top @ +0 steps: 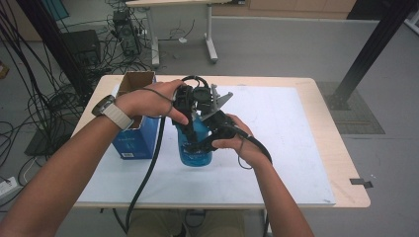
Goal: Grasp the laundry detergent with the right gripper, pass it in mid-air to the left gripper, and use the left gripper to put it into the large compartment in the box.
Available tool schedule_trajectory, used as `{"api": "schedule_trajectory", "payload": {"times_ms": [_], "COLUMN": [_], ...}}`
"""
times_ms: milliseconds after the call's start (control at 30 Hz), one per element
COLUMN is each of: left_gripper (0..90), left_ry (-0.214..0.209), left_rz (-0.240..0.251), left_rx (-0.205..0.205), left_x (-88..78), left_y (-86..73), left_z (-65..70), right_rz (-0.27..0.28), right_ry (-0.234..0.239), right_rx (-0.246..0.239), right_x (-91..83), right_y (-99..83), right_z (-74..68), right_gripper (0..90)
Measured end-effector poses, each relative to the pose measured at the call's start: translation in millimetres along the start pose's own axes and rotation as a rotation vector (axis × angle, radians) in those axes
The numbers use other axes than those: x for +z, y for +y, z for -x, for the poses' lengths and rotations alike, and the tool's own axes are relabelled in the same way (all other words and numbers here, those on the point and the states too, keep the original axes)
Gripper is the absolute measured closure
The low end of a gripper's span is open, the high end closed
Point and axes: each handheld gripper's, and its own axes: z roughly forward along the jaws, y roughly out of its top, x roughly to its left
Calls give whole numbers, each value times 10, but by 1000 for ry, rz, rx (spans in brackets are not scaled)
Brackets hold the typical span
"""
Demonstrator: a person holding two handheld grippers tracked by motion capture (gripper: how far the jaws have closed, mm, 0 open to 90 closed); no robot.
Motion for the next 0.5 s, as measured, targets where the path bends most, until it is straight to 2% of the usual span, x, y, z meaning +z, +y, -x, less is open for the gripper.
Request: {"api": "schedule_trajectory", "payload": {"times_ms": [33,67,500], "left_gripper": [381,381,380], "left_ry": [3,3,3], "left_rz": [1,-3,-1], "left_rx": [1,1,-1], "left_x": [0,0,3], "left_y": [0,2,-6], "left_z": [4,6,6], "right_rz": [-5,-2,-10], "right_ry": [0,0,-1], "right_rx": [14,-2,9], "right_x": [-7,-6,-12], "right_y": [5,1,3], "right_z": [-11,-1,-14], "right_gripper": [436,437,437]}}
